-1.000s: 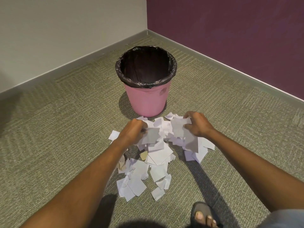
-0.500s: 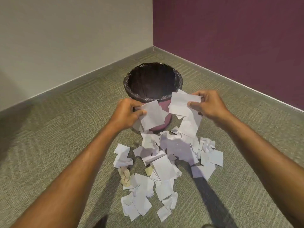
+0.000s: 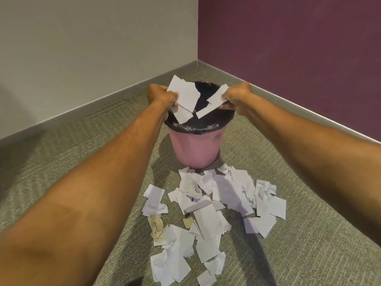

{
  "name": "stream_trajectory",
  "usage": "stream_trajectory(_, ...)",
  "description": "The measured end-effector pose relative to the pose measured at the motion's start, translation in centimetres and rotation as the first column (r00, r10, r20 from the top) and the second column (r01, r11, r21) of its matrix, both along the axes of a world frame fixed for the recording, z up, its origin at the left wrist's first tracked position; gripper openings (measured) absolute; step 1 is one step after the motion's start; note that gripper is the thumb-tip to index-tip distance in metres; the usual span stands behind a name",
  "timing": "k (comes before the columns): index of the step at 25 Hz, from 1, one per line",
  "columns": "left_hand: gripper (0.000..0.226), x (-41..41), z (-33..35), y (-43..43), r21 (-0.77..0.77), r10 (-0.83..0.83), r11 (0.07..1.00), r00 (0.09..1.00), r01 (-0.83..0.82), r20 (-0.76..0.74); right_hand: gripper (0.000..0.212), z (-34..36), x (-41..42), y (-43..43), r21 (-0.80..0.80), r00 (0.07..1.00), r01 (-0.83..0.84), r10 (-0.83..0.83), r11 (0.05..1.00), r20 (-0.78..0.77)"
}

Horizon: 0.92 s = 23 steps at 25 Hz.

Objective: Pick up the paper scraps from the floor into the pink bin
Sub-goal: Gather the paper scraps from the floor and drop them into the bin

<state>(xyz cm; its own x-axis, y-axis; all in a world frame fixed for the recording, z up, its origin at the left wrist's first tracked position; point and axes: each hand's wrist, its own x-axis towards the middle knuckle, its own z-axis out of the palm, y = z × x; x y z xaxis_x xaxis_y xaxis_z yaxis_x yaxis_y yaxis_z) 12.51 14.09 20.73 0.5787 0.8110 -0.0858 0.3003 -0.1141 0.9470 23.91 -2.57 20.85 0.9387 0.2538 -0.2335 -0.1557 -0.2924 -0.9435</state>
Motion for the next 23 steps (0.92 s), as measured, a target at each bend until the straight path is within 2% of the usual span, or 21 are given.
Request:
stream_trajectory(2, 0.017, 1.1, -0.5, -0.2, -0.021, -0.036, 0.999, 0.999, 0.036, -0.007, 0.007, -0.3, 0.2, 0.5, 0.007, 0.999, -0.034, 0.034, 0.999, -0.015)
stream_trajectory(5, 0.014, 1.2, -0.9, -0.6, -0.022, -0.085, 0.996, 0.996, 0.085, 0.032, 0.023, -0.7, 0.0, 0.2, -0.002, 0.993, -0.114, 0.114, 0.994, -0.03)
stream_trajectory(8, 0.015, -0.2, -1.6, -0.9, 0.093, -0.1, 0.991, 0.993, 0.094, 0.063, 0.004, -0.9, -1.4, -1.2, -0.017, 0.989, -0.136, 0.137, 0.991, 0.057)
stream_trajectory(10, 0.006, -2.4, -2.8, -1.4, 0.13, -0.086, 0.989, 0.99, 0.072, 0.109, 0.011, -1.0, -2.9, -2.5, -0.046, 0.977, -0.16, 0.165, 0.986, 0.133)
stream_trajectory(11, 0.011, -3.8, -3.8, -1.6, 0.138, -0.056, 0.99, 0.992, 0.04, 0.115, 0.014, -1.2, -3.9, -3.3, -0.058, 0.969, -0.184, 0.191, 0.981, 0.16)
stream_trajectory(13, 0.019, -6.8, -6.6, -2.1, 0.18, -0.014, 0.984, 0.998, 0.002, 0.064, 0.015, -2.3, -5.7, -5.0, -0.089, 0.948, -0.25, 0.262, 0.964, 0.18)
stream_trajectory(15, 0.022, -9.9, -10.1, -2.9, 0.229, -0.084, 0.968, 0.994, 0.099, -0.076, 0.011, -4.4, -7.4, -6.2, -0.165, 0.918, -0.33, 0.357, 0.929, 0.173)
stream_trajectory(17, 0.019, -12.2, -13.8, -3.9, 0.207, -0.218, 0.941, 0.949, 0.266, -0.228, 0.011, -7.3, -9.0, -6.9, -0.27, 0.88, -0.416, 0.46, 0.868, 0.122)
stream_trajectory(20, 0.018, -14.7, -18.8, -5.3, 0.167, -0.391, 0.857, 0.827, 0.487, -0.405, 0.007, -12.0, -11.0, -7.4, -0.42, 0.788, -0.553, 0.615, 0.72, 0.017)
stream_trajectory(22, 0.01, -15.9, -20.8, -6.7, 0.072, -0.483, 0.809, 0.73, 0.583, -0.484, 0.016, -15.1, -11.8, -7.9, -0.557, 0.696, -0.619, 0.716, 0.554, -0.061)
stream_trajectory(23, 0.02, -16.4, -21.3, -7.6, 0.027, -0.52, 0.782, 0.676, 0.623, -0.521, 0.027, -16.6, -12.1, -8.3, -0.635, 0.636, -0.635, 0.764, 0.441, -0.106)
